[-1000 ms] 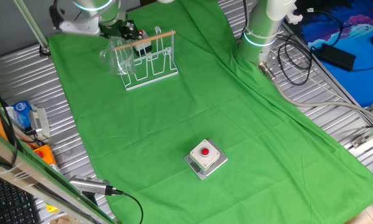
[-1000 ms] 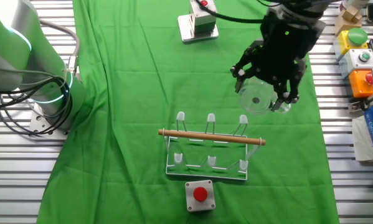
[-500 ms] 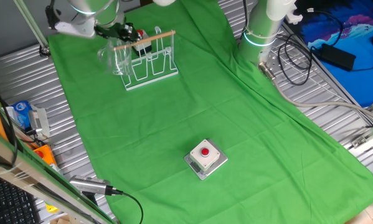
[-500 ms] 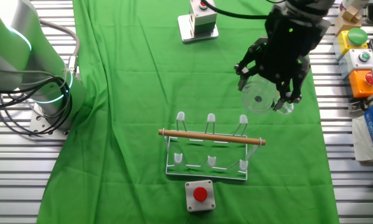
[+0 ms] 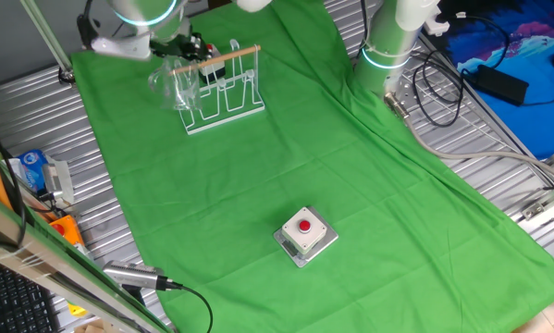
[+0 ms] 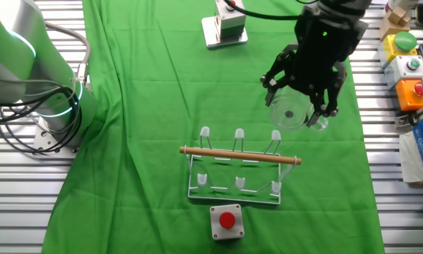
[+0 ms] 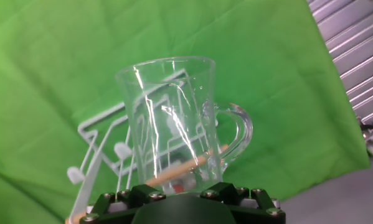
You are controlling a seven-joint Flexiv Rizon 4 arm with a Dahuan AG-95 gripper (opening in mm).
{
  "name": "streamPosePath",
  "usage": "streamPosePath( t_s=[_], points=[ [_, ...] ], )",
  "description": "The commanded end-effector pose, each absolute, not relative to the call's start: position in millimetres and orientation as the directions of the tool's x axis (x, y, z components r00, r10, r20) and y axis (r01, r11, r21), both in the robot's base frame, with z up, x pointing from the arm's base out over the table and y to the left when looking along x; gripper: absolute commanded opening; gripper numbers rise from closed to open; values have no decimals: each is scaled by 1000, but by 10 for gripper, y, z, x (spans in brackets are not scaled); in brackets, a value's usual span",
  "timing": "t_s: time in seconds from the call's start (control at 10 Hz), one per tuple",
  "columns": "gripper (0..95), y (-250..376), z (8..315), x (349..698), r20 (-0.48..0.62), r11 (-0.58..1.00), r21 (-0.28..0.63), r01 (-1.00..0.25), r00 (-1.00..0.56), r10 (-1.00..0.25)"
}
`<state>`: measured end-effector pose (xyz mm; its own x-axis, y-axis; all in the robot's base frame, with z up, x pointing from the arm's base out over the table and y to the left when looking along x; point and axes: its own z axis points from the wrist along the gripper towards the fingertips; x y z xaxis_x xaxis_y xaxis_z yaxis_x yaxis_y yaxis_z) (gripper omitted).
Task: Put the cup on the cup rack
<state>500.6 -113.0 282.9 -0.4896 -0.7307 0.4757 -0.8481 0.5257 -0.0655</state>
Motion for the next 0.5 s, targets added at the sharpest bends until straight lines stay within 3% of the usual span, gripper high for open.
streamPosePath(
  t_s=[0.1,0.5],
  points=[
    [0,-1338,2880,4906,505,519,-65,-852,-477,-719],
    [0,-1590,2875,4803,639,475,-110,-873,-428,-640]
  ],
)
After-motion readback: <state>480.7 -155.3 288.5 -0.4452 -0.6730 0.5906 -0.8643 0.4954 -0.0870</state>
